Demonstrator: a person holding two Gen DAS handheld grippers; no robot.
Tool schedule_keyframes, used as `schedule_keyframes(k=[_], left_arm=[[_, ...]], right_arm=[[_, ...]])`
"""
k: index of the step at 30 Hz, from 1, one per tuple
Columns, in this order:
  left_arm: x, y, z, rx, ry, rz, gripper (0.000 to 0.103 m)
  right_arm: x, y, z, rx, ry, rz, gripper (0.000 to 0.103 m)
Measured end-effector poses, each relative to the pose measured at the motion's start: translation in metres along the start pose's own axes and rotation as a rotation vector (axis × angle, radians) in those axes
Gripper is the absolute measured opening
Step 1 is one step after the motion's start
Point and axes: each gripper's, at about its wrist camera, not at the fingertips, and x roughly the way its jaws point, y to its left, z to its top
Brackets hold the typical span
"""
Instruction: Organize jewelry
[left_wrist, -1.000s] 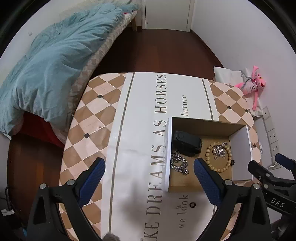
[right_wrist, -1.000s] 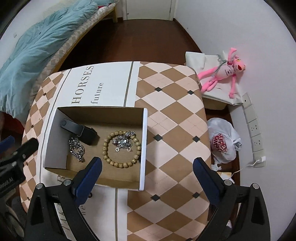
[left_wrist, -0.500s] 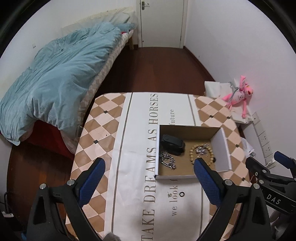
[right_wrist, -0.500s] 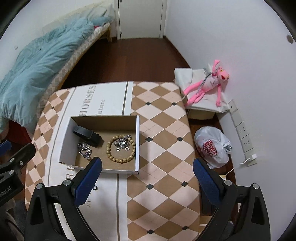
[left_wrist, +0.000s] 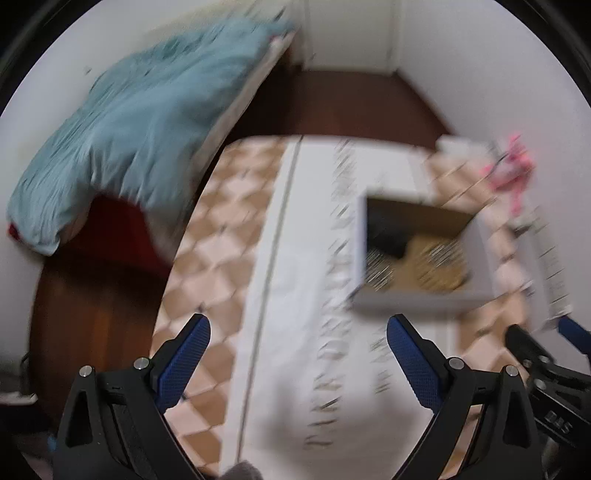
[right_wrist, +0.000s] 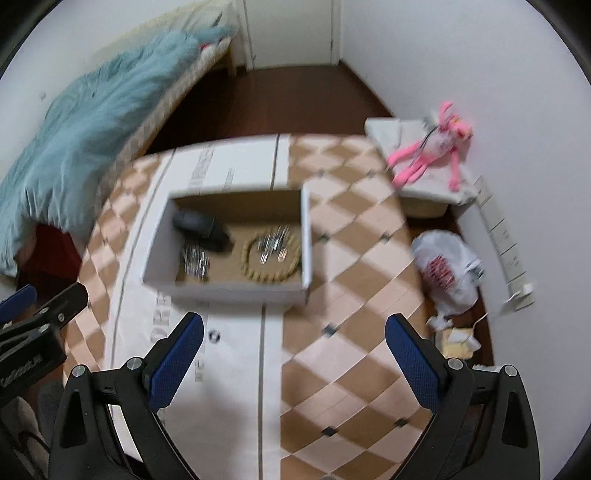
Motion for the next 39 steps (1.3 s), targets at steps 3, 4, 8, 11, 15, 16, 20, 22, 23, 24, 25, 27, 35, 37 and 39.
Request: schedule_keyframes(k=[3,4,8,11,15,16,20,22,23,24,25,27,35,37,39], left_arm=[[0.033,0.008,-0.021,0.012,0.065,0.090,0.097],[0.040,0.011,-0.027,0.014,0.075,0.110,0.097],[0.066,0.021,-0.047,0.015,0.134,0.168,0.097],[0.078,0.025,-0.055,0.019,0.158,0.188,0.097],[0.088,0.026,-0.059,0.022,0.178,0.192,0.097],[0.089,0.026,-0.061,0.022,0.184,0.189,0.097],[0.091,0.022,-0.061,0.028,0.191,0.179,0.097],[0.092,0.020,-0.060,0.030,0.192,0.174,0.097],[0.092,0.019,-0.059,0.031,0.192,0.170,0.097],[0.091,0.018,-0.058,0.031,0.191,0.165,0.097],[0.091,0.016,-0.058,0.032,0.190,0.158,0.097],[0.088,0.011,-0.056,0.033,0.184,0.134,0.097],[0.082,-0.032,-0.051,0.066,0.153,-0.052,0.097],[0.084,-0.044,-0.048,0.083,0.151,-0.085,0.094],[0.086,-0.055,-0.046,0.091,0.149,-0.116,0.085]], right_arm=[[0.031,0.014,-0.015,-0.033,0.033,0.034,0.097],[0.042,0.020,-0.020,-0.046,0.046,0.045,0.090],[0.075,0.041,-0.035,-0.095,0.075,0.081,0.074],[0.089,0.055,-0.041,-0.135,0.075,0.081,0.067],[0.104,0.068,-0.047,-0.182,0.064,0.068,0.055],[0.105,0.073,-0.048,-0.204,0.050,0.055,0.050],[0.103,0.079,-0.048,-0.236,0.013,0.042,0.011],[0.103,0.077,-0.047,-0.231,0.014,0.052,0.011],[0.102,0.073,-0.046,-0.221,0.016,0.054,0.011],[0.100,0.068,-0.046,-0.206,0.017,0.058,0.011],[0.098,0.060,-0.045,-0.181,0.017,0.069,0.011],[0.091,0.046,-0.044,-0.135,0.013,0.083,0.011],[0.066,-0.018,-0.045,0.012,-0.007,0.092,0.011],[0.064,-0.030,-0.046,0.038,-0.008,0.081,0.011],[0.064,-0.038,-0.048,0.055,-0.005,0.071,0.011]])
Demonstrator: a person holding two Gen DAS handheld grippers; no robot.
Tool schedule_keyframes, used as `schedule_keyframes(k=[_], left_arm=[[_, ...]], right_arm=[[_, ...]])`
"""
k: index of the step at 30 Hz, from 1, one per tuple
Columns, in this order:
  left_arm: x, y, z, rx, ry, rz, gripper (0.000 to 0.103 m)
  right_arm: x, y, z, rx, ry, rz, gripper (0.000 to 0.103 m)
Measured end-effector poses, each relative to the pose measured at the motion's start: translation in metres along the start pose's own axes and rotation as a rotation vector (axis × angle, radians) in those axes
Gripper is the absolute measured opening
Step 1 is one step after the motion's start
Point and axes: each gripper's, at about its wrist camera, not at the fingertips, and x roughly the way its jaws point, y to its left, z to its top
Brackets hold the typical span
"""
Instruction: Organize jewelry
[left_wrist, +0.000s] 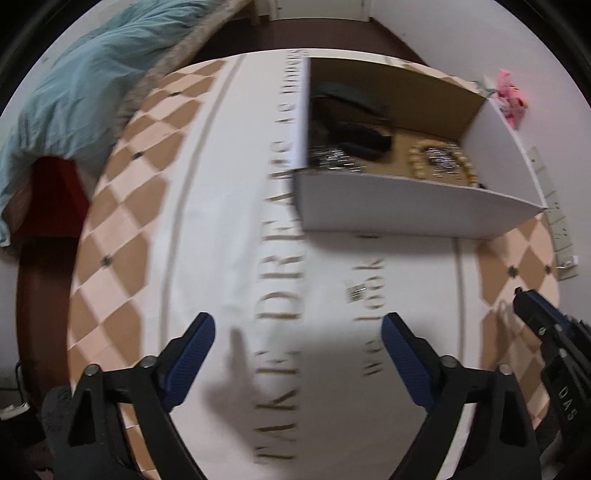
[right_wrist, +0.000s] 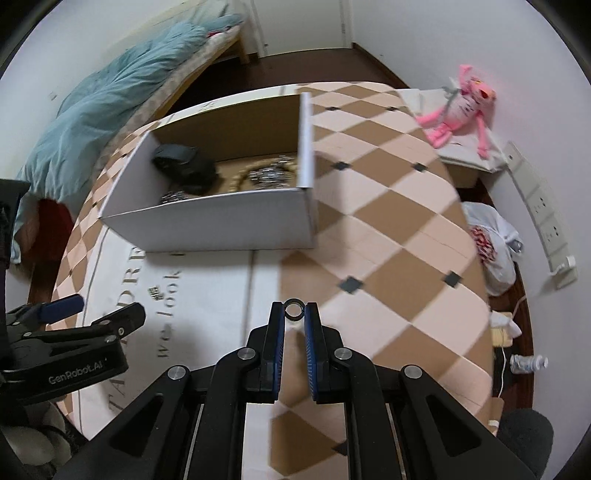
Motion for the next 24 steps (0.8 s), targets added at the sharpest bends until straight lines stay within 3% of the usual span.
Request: schedule_keyframes(k=[1,3,4,6,7,9,15,20,21,22,24], left_arm=[[0.002,-0.004,0.002,0.004,0.001,-0.007,0.081],[0.007,-0.012,0.006,0.010,0.011,-0.023,0.062],[0.009,-0.015,0.007,0.013,0.015,-0.027,0.057],[0.015,-0.020,0.009,0.024,0.026,-0.036,0.031],[0.015,-0.022,0.009,0.030,0.019,-0.034,0.028],[0.014,-0.027,0.011,0.051,0.004,-0.036,0.010],[0.006,-0.029,0.013,0.077,-0.034,-0.057,0.006],[-0.023,-0.026,0.014,0.086,-0.096,-0.082,0.006],[-0.033,-0.026,0.015,0.093,-0.116,-0.086,0.006],[-0.043,-0.026,0.016,0.097,-0.136,-0.094,0.006],[-0.061,-0.026,0.020,0.100,-0.172,-0.110,0.006]], right_arm=[[0.000,-0.005,0.000,0.015,0.001,-0.003,0.011],[0.001,-0.012,0.000,0.029,0.006,-0.007,0.011],[0.001,-0.015,-0.001,0.036,0.005,-0.012,0.011],[-0.001,-0.019,-0.001,0.042,0.004,-0.014,0.011],[-0.002,-0.021,-0.001,0.043,0.001,-0.018,0.011],[-0.005,-0.023,0.000,0.047,-0.005,-0.019,0.011],[-0.017,-0.024,0.007,0.051,-0.029,-0.002,0.011],[-0.038,-0.018,0.017,0.042,-0.069,0.030,0.010],[-0.044,-0.017,0.020,0.040,-0.079,0.042,0.009],[-0.048,-0.016,0.022,0.039,-0.084,0.055,0.000],[-0.059,-0.012,0.030,0.033,-0.105,0.077,0.000]])
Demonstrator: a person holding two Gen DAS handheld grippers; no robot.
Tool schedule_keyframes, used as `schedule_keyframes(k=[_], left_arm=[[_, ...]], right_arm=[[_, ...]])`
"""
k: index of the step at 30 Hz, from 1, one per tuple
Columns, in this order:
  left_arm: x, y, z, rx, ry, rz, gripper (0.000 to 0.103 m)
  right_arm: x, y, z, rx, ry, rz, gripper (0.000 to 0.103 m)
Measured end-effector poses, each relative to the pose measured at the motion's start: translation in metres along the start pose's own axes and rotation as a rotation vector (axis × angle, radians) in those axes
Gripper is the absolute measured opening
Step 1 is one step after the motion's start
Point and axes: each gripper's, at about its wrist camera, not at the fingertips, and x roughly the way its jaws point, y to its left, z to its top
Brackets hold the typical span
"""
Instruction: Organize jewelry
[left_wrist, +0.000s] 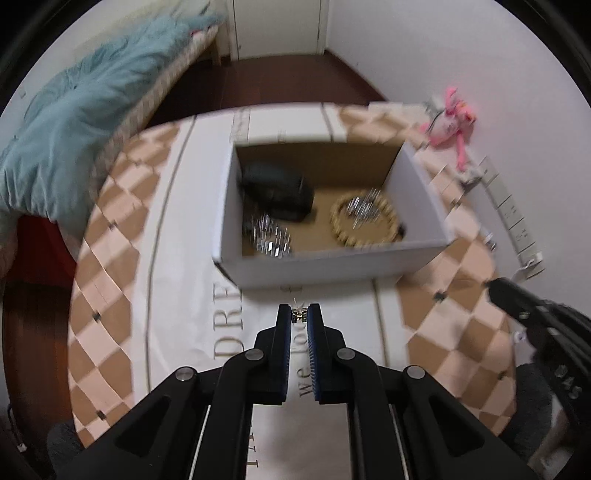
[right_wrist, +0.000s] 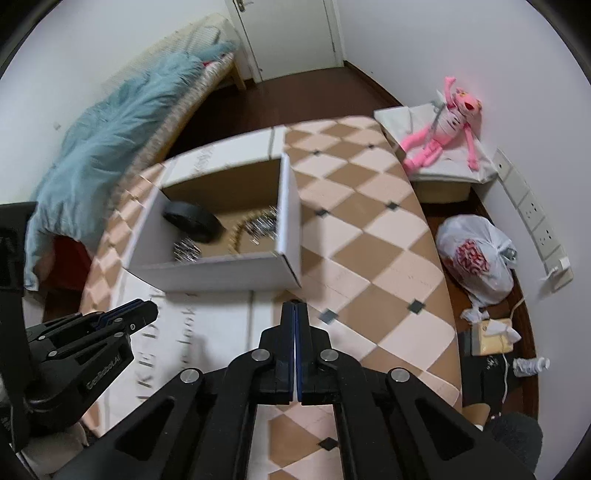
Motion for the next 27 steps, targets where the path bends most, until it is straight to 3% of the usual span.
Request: schedule_keyframes(k=[6,9,12,14,16,21,24,25,27], left_arm=[[-0.036,0.003,0.030,-0.009,-0.086,-0.040,0.006],[-0.043,0.009,0.033,-0.023,-0.103,-0.043,0.006],[-0.034,0.013,0.023,-0.045,-0.072,-0.046,0.006],[-0.021,0.015,0.013,-0.065,-0.033,-0.050,0.006],[-0.009,0.013,0.004,-0.071,-0.002,-0.039,0.006],[0.020,0.015,-0.013,-0.088,0.073,-0.015,0.006],[0.028,0.018,-0.019,-0.093,0.097,0.004,0.006],[0.030,0.020,-0.020,-0.095,0.102,0.007,0.006],[0.031,0.022,-0.022,-0.092,0.110,0.013,0.006]], right_arm=[[-0.013,0.008,0.029,0.011,-0.046,0.067,0.000],[-0.007,-0.003,0.033,0.078,-0.007,0.138,0.000],[0.009,-0.016,0.024,0.118,0.053,0.134,0.004],[0.025,-0.022,0.015,0.120,0.093,0.120,0.031],[0.049,-0.023,0.006,0.096,0.141,0.079,0.042],[0.090,-0.012,-0.008,0.008,0.186,0.008,0.042],[0.101,0.001,-0.009,-0.064,0.148,-0.047,0.042],[0.102,0.005,-0.010,-0.082,0.134,-0.063,0.039],[0.105,0.016,-0.013,-0.141,0.116,-0.123,0.020]])
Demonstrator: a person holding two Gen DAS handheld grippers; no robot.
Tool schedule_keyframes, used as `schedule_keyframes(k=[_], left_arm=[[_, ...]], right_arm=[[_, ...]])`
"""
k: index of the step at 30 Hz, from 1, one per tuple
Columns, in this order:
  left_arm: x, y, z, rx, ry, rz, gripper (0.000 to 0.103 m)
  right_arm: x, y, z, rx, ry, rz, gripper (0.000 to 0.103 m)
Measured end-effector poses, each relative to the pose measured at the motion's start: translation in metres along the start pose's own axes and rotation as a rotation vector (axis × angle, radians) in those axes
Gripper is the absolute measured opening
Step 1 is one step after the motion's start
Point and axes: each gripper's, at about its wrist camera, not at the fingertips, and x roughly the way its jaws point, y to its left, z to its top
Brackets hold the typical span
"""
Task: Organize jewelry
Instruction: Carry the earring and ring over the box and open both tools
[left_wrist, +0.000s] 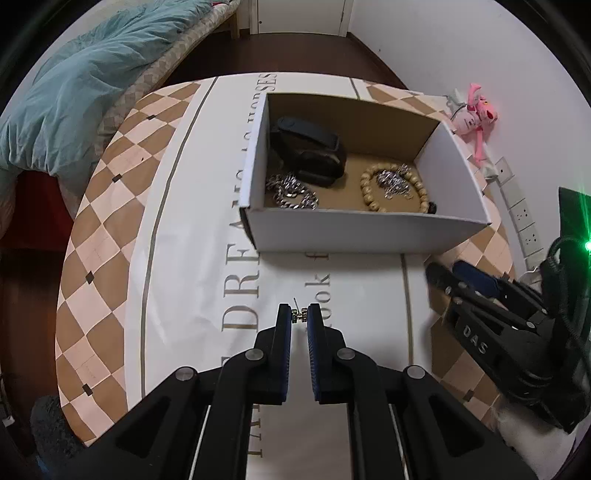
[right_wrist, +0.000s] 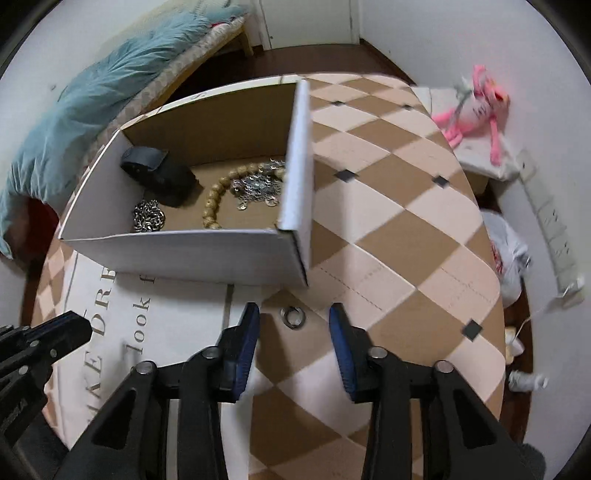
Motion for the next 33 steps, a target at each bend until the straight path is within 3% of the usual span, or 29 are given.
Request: schedule_keyframes(k=[1,5,9,15,21,25,27,28,29,31,33], left_arm=[[0.000,0.000,-0.001,0.001,0.001,0.001,0.006],[-0.010,0.002,-0.002,0.003,-0.011,-0.005,0.006],[-0.035,0.000,0.007,0.006,-0.049,-0.043,0.006],[-0.064,-0.008,0.053,0.013,-0.095,-0.139,0.006],[-0.048,-0.008,0.101,0.012,-0.046,-0.158,0.006],[-0.029,-0.004,0.120,-0.002,0.022,-0.118,0.008],[-0.026,0.001,0.125,-0.020,0.033,-0.101,0.011],[-0.025,0.002,0.127,-0.023,0.033,-0.092,0.012],[-0.026,0.003,0.128,-0.024,0.028,-0.080,0.017],[-0.030,0.006,0.129,-0.024,0.007,-0.051,0.038],[-0.033,0.010,0.127,-0.034,-0.010,-0.047,0.079]], right_arm=[[0.000,0.004,0.000,-0.018,-0.002,-0.012,0.013],[-0.010,0.003,-0.006,-0.015,-0.001,0.019,0.012],[-0.054,-0.017,-0.005,0.090,-0.047,0.127,0.012],[-0.092,-0.027,0.043,0.162,-0.082,0.288,0.012],[-0.061,-0.014,0.102,0.134,0.017,0.324,0.013],[-0.038,-0.013,0.119,0.114,0.114,0.313,0.014],[-0.033,-0.016,0.123,0.110,0.129,0.300,0.019],[-0.034,-0.018,0.124,0.113,0.129,0.293,0.032],[-0.035,-0.020,0.124,0.114,0.124,0.291,0.040],[-0.040,-0.023,0.124,0.112,0.113,0.276,0.041],[-0.046,-0.025,0.123,0.115,0.104,0.271,0.041]])
